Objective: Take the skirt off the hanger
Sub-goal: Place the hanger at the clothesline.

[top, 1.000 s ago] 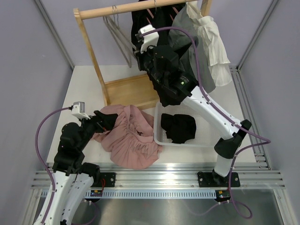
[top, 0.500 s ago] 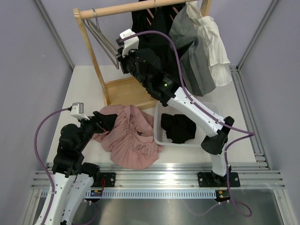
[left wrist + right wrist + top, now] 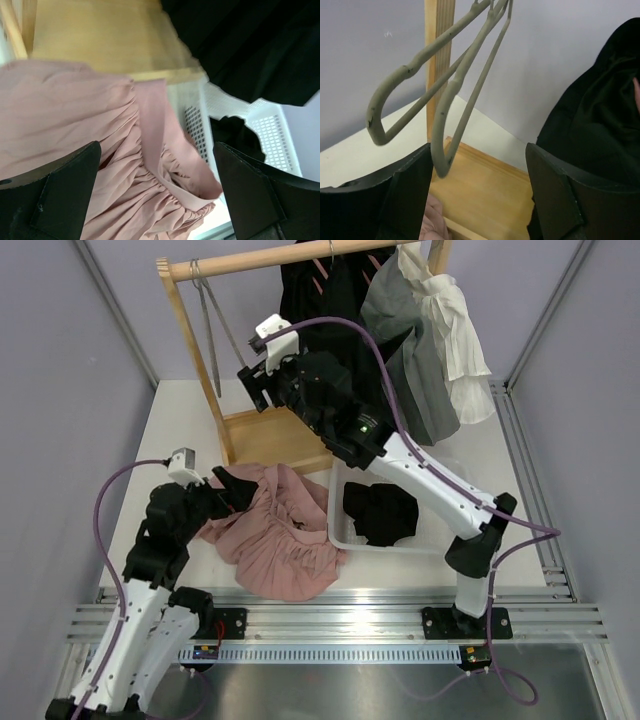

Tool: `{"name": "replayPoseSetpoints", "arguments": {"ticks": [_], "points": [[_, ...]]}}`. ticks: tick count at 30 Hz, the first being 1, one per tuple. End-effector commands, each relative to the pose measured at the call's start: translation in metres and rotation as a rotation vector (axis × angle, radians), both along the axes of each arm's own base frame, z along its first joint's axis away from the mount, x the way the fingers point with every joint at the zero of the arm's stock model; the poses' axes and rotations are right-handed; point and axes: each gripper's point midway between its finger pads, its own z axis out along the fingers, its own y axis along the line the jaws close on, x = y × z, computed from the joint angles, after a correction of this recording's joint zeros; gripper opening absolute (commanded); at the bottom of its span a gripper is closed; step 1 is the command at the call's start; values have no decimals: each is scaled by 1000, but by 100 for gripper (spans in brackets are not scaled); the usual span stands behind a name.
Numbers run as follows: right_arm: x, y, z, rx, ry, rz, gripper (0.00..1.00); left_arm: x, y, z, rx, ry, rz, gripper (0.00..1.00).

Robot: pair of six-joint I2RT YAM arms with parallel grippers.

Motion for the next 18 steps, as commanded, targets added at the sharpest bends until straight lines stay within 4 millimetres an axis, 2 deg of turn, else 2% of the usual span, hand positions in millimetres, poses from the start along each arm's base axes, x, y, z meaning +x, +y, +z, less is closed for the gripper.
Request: {"name": "replayPoseSetpoints", "arguments": {"ticks": [1,2,4,6,7,8,9,10,11,14,15,16,17,18], "points": [[-36,-45,72,41,-139,26,82,12,0,-6,-17,75,33,99],[-43,-57,84,44,-156,27,84,14,-1,-8,-16,95,38,99],[-51,-65,81,-5,-157,55,88,19,1,-18,-10,145,61,99],[-67,-80,81,-69,-157,112,98,22,2,-20,3,173,77,99],[-82,-77,80,-98,-163,206,99,23,1,-26,15,199,80,99],[-93,-89,83,-126,-178,263,100,22,-2,-29,25,217,71,99],[-105,-94,66,-212,-156,341,99,23,-3,-28,32,219,66,99],[-121,-91,56,-235,-147,449,100,24,-6,-30,39,227,60,99],[-128,-105,57,-240,-147,472,100,23,-14,-39,61,261,37,99],[-141,-126,22,-288,-72,529,100,32,-24,-51,163,303,37,99],[-145,-131,11,-299,-47,542,99,37,-21,-54,219,298,67,99],[-146,-132,-20,-323,19,566,100,44,-22,-46,252,276,75,99],[-157,-143,-18,-295,19,579,100,47,-22,-59,326,311,69,99],[-155,-149,-44,-305,79,595,99,52,-20,-59,354,315,81,99]]}}
